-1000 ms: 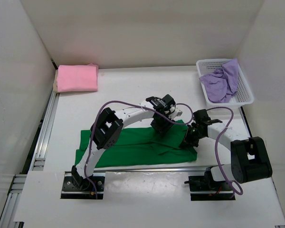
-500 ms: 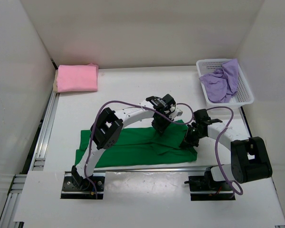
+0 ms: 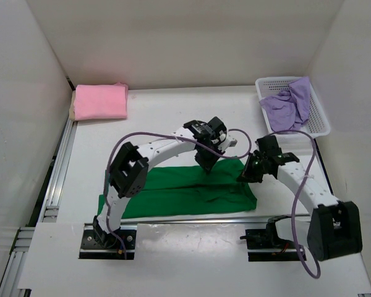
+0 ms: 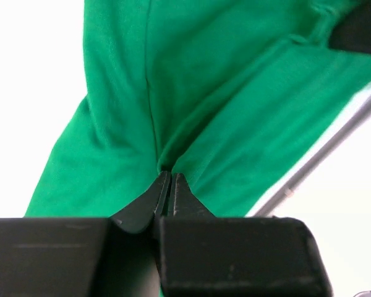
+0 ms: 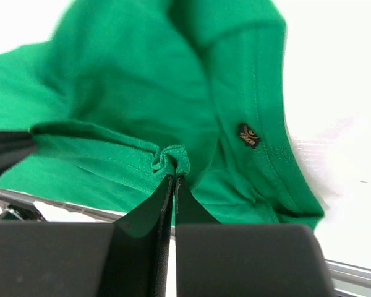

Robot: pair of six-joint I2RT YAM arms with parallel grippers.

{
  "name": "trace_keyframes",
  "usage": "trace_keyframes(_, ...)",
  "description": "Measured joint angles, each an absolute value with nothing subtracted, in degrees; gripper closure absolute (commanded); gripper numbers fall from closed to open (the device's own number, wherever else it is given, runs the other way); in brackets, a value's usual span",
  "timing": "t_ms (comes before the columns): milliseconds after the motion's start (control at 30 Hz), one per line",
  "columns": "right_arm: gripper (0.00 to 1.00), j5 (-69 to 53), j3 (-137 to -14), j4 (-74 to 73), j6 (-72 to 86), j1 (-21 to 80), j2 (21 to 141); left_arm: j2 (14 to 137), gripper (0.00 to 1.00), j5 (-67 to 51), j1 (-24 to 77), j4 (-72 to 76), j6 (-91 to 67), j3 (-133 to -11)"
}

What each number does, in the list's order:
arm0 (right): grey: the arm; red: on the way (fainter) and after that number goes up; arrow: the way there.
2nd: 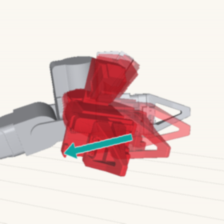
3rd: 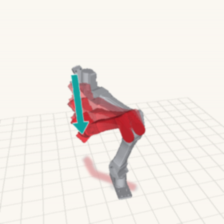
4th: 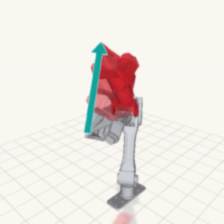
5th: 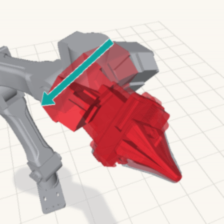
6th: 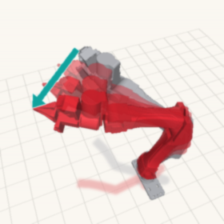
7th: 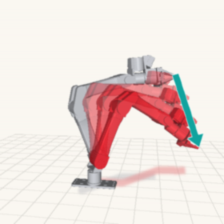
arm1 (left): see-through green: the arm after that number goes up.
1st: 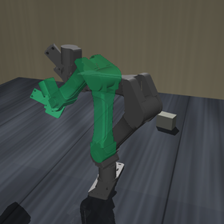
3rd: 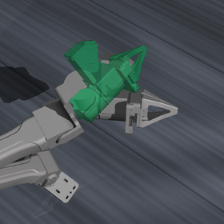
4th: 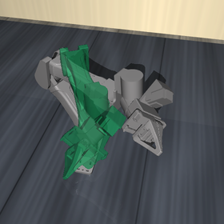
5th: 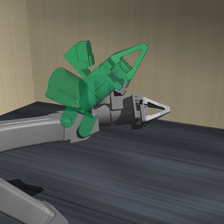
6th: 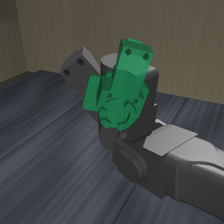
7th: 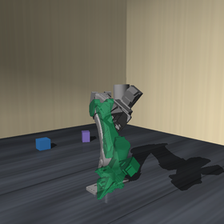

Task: Fold and stack the t-shirts
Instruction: Fold the other side of the tshirt into a rectangle

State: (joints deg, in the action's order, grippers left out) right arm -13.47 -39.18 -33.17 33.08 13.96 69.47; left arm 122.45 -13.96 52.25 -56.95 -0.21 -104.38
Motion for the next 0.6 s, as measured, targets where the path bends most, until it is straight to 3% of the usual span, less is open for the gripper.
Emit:
trace_keyframes(300,1.00,-8.97,-43.11,-39.16,32.01,19.29,58.48,107.63,0.89,-13.32,52.25,-56.53,-0.21,-98.85)
trace_keyframes(600,1.00,-10.00,-36.36,-39.00,35.94,21.87,56.18,108.47,0.89,-13.26,52.66,-54.63,-0.27,-90.52)
